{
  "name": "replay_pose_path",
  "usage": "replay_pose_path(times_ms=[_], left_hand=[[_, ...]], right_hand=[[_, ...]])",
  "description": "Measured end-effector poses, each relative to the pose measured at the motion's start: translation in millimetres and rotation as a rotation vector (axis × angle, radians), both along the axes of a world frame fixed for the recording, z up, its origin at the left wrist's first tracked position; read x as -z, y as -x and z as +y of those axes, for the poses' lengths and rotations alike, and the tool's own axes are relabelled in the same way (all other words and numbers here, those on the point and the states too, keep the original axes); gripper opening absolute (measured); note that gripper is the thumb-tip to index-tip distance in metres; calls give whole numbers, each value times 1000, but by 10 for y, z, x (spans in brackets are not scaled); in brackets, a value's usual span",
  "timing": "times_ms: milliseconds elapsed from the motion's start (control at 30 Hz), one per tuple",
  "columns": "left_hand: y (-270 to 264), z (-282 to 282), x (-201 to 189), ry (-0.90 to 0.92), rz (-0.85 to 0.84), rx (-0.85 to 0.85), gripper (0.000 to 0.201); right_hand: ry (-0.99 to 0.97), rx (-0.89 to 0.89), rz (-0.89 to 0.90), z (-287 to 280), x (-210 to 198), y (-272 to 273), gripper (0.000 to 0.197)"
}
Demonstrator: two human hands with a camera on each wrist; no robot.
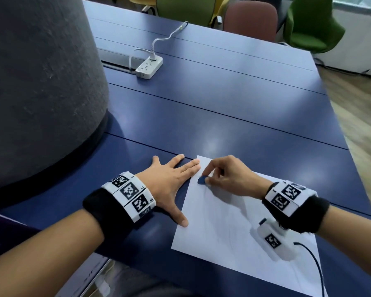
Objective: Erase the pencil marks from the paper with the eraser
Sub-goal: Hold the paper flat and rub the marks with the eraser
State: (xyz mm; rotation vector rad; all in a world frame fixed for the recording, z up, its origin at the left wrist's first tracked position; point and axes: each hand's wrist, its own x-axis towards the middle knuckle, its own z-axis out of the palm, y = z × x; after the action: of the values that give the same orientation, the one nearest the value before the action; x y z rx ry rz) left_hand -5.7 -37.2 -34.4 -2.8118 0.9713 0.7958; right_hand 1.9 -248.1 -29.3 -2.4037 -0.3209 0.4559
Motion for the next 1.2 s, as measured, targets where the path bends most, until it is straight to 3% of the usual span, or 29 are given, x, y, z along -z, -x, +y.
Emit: replay_pose_path(times_ms=[100,267,400,667,900,1200], left_hand=[[-8,6,8,3,-5,0,142],[-11,10,25,12,-3,-2,141],[2,3,21,5,3,2,143],[222,40,26,35,-10,20,145],[69,9,-74,87,-66,21,116],[23,-36,-65,-27,-68,61,128]], right_hand=[[-42,120,-41,-38,44,-157,4],[-65,-1,51,3,43,31,4],[-37,77,-29,-56,31,-124,5],[134,-182,-219,-11,-2,186,13],[96,-155,-201,-41,-38,111,12],[172,-174,-266,-70,-68,-1,15]])
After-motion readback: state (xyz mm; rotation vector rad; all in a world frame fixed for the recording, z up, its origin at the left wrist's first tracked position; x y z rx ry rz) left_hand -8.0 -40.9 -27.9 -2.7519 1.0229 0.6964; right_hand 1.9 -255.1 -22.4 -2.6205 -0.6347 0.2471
